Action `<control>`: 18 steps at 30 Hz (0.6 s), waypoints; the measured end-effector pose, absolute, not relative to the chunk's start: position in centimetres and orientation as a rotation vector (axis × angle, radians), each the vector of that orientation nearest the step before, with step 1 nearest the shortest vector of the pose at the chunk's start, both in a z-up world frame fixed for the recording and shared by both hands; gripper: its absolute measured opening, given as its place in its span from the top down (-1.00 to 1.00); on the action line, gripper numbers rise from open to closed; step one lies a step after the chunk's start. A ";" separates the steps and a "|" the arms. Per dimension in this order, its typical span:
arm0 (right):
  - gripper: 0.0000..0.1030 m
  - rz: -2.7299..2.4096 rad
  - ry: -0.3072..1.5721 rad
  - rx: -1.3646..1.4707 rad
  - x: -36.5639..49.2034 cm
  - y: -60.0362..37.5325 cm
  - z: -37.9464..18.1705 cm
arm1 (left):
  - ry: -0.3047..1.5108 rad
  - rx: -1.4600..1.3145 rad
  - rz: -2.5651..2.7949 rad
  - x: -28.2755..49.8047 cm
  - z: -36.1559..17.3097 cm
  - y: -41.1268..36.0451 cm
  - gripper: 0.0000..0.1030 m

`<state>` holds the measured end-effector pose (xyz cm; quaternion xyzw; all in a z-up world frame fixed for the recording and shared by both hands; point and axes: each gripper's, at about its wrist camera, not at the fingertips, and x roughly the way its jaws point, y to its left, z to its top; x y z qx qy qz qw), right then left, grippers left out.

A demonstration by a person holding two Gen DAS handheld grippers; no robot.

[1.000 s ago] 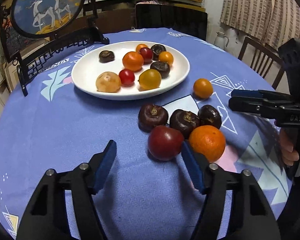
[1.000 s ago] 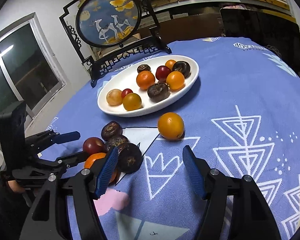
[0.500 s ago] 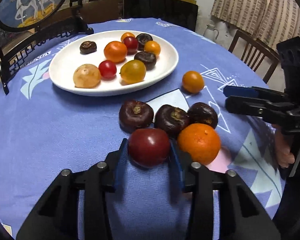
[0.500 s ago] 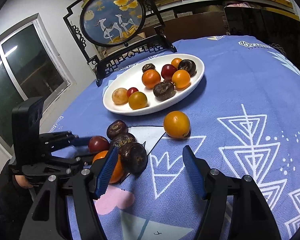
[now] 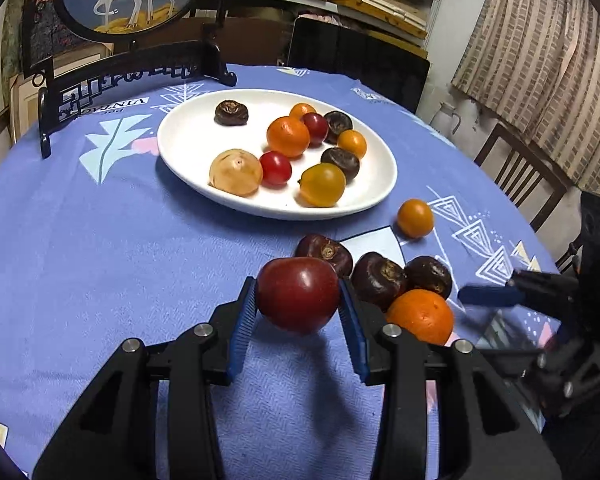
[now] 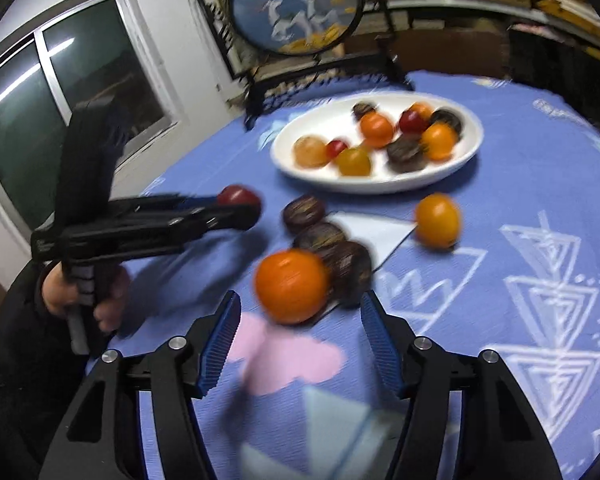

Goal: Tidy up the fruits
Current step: 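Grasp the dark red plum with the left tool while the right tool grasps a mandarin, then carry the plum onto the plate with the left tool while the right tool releases the mandarin there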

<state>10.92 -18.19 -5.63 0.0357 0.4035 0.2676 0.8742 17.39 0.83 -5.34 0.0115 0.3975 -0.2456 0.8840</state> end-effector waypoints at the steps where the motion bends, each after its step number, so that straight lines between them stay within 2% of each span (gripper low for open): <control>1: -0.16 0.560 0.850 0.067 10.9 -17.8 -5.7 | 0.827 0.025 -0.510 17.4 -5.4 0.9 0.22; 9: -0.15 0.487 0.876 0.023 12.2 -15.4 -6.0 | 0.820 0.011 -0.507 17.3 -5.3 1.2 0.22; 10: -0.12 0.475 0.874 0.020 12.4 -15.3 -6.1 | 0.820 0.012 -0.509 17.3 -5.3 1.1 0.22; 12: 0.10 0.457 0.871 0.024 12.5 -15.4 -6.2 | 0.818 0.013 -0.512 17.2 -5.3 1.1 0.22; 18: 0.13 0.478 0.863 0.052 12.4 -16.1 -6.2 | 0.845 0.025 -0.504 17.5 -5.8 1.0 0.22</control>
